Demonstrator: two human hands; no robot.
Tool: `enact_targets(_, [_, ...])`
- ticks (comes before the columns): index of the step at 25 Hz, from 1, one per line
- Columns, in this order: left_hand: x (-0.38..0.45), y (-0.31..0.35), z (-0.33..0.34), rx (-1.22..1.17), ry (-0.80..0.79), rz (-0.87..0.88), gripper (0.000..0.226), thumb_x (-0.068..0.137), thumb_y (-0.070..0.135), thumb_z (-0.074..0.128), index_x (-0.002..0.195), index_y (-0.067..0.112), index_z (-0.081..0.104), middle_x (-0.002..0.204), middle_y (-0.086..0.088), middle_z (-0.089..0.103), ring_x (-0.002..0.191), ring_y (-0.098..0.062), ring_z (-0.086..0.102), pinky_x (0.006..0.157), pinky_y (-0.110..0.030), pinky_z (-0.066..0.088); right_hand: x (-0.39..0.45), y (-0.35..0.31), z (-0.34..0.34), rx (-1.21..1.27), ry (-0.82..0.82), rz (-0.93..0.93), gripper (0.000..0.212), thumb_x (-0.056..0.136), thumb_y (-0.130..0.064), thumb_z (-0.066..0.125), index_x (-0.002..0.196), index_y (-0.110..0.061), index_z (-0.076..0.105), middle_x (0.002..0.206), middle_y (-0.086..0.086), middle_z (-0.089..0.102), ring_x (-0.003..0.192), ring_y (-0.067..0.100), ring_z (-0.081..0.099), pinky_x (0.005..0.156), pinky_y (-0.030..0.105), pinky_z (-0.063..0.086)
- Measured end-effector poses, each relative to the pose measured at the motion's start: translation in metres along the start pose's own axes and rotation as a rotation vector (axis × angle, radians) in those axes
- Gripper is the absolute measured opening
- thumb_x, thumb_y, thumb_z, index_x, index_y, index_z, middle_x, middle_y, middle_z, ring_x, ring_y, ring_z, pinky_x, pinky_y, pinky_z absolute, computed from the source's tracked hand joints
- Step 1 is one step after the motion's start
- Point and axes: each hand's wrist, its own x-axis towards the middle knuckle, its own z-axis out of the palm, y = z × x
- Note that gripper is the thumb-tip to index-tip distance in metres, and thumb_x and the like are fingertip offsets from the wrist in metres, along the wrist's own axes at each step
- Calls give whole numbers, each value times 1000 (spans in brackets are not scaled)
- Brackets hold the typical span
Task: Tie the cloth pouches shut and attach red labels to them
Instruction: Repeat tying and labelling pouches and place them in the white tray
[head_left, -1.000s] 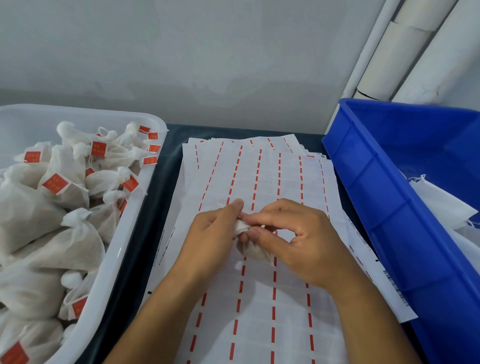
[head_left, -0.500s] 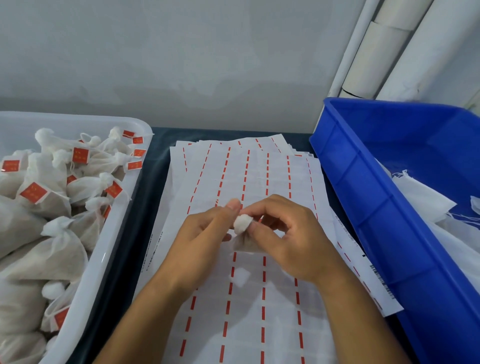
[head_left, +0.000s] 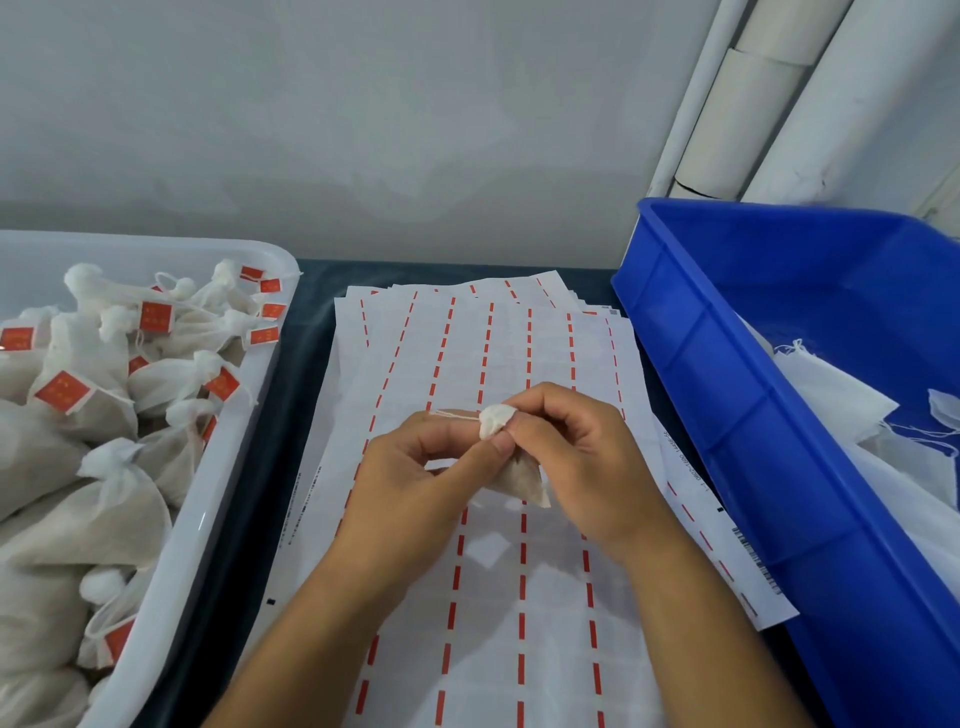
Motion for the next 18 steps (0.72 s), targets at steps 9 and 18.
enact_targets(9, [3,-4,5,-16,163,-72,4,83,39,77,79,37,79,86,11,75,82,-5,71,63,-14,53,0,-2,4,-4,43,79,18,101,-25,62,92,-26,78,85,-11,73,87,6,68,71,15,56])
enact_targets(18, [4,-6,1,-105,33,-155,16,92,32,72,82,22,79,88,-4,77,88,-27,73,84,-40,62,3,0,6,393,-61,339,27,95,-33,54,85,-21,76,87,3,69,86,14,66,74,29,55])
